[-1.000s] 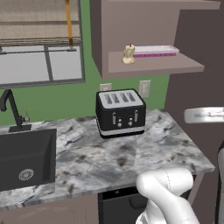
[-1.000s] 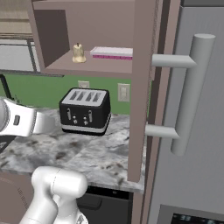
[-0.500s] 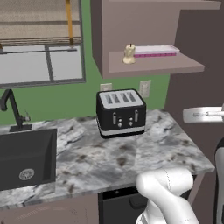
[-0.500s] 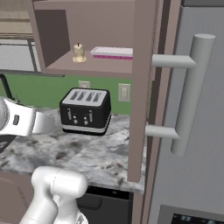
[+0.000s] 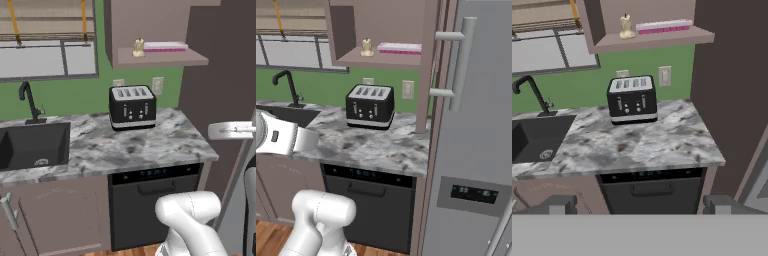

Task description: Pick the candle and candle from the dining table and place them in the open cabinet. Close the cabinet after placing the objects.

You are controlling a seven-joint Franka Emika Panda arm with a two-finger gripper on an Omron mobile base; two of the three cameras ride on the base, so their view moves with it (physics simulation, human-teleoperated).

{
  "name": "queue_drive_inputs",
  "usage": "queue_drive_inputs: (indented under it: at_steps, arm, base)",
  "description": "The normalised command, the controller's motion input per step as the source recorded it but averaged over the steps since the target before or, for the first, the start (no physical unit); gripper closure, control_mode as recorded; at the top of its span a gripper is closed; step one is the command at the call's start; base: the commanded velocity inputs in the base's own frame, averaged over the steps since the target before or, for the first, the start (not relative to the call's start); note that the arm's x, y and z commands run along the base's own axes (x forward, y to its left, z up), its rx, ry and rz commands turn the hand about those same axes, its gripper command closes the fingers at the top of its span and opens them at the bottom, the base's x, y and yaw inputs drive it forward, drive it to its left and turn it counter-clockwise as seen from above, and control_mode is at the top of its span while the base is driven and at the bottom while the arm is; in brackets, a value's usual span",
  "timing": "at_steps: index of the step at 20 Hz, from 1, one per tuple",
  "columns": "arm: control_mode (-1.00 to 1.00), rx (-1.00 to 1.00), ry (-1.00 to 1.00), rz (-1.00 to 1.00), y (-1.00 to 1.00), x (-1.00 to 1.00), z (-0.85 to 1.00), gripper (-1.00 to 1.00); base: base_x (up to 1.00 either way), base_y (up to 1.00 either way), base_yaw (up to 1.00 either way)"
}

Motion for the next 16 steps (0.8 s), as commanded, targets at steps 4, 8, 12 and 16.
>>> queue_drive_inputs:
  at_steps: [4,8,12,16]
  arm:
    - [1.0,0.0,0.0,0.0,0.0,0.0,0.0,-1.0]
    - [1.0,0.0,0.0,0.0,0.0,0.0,0.0,-1.0]
    - [1.0,0.0,0.0,0.0,0.0,0.0,0.0,-1.0]
    - [1.0,0.0,0.0,0.0,0.0,0.0,0.0,-1.0]
  base:
    - [-0.98,0.31,0.39]
    - [-0.19,0.06,0.99]
    - [-0.09,0.03,1.0]
    - [-0.14,0.1,1.0]
